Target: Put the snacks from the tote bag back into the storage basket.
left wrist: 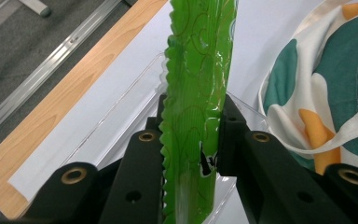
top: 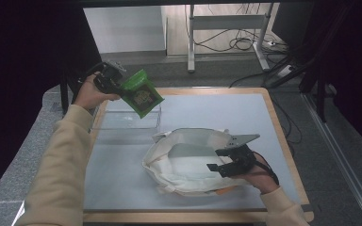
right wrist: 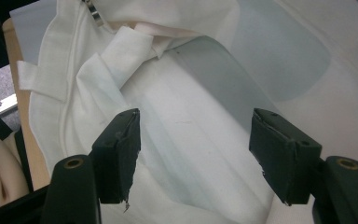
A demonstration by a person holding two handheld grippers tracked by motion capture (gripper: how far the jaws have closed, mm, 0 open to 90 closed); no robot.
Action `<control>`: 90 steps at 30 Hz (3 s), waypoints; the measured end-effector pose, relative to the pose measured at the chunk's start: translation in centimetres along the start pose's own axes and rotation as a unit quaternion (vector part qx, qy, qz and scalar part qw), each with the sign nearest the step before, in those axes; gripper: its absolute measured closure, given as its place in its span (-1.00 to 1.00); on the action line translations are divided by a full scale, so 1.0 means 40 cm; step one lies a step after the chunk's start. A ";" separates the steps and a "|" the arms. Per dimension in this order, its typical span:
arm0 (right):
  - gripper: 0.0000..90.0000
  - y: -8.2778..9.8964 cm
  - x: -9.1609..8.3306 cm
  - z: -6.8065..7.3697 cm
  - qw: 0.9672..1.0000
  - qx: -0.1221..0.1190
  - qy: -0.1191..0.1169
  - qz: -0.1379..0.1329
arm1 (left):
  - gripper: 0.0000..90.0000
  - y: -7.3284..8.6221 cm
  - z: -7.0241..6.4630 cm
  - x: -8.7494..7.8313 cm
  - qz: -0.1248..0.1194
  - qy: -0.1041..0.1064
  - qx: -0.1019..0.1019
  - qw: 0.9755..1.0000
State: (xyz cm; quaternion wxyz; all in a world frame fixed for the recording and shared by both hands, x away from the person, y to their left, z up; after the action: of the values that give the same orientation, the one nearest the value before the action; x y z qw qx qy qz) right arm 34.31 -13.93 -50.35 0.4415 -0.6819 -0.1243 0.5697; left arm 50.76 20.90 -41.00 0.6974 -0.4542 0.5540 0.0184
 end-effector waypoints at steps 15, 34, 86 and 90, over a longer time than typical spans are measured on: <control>-0.27 -0.006 -0.003 0.004 1.000 0.010 -0.011 -0.009 | 0.70 0.011 0.052 0.034 0.015 0.000 0.013 1.000; -0.27 -0.002 0.003 0.007 1.000 0.012 -0.019 -0.007 | 0.70 0.061 0.088 0.070 0.054 0.004 0.018 0.998; -0.28 0.008 0.015 0.000 1.000 0.010 -0.009 0.007 | -0.01 -0.053 0.121 0.187 0.000 -0.112 0.043 0.993; -0.28 0.009 0.014 -0.002 1.000 0.011 -0.008 0.008 | -0.03 -0.052 0.114 0.169 -0.008 -0.107 0.035 0.994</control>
State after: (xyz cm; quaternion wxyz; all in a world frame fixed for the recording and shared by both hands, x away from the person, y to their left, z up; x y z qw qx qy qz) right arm 34.45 -13.79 -51.01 0.4437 -0.6731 -0.1165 0.5800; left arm 57.91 19.45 -45.17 0.7686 -0.4293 0.4725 0.0414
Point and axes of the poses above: each handheld gripper's, and its own axes: x roughly forward along the jaws, y roughly out of its underside, z roughly to its left, the point moved 8 cm from there along x, roughly forward along the jaws, and after that the axes turned 3 degrees about -x, right-handed, at the moved point
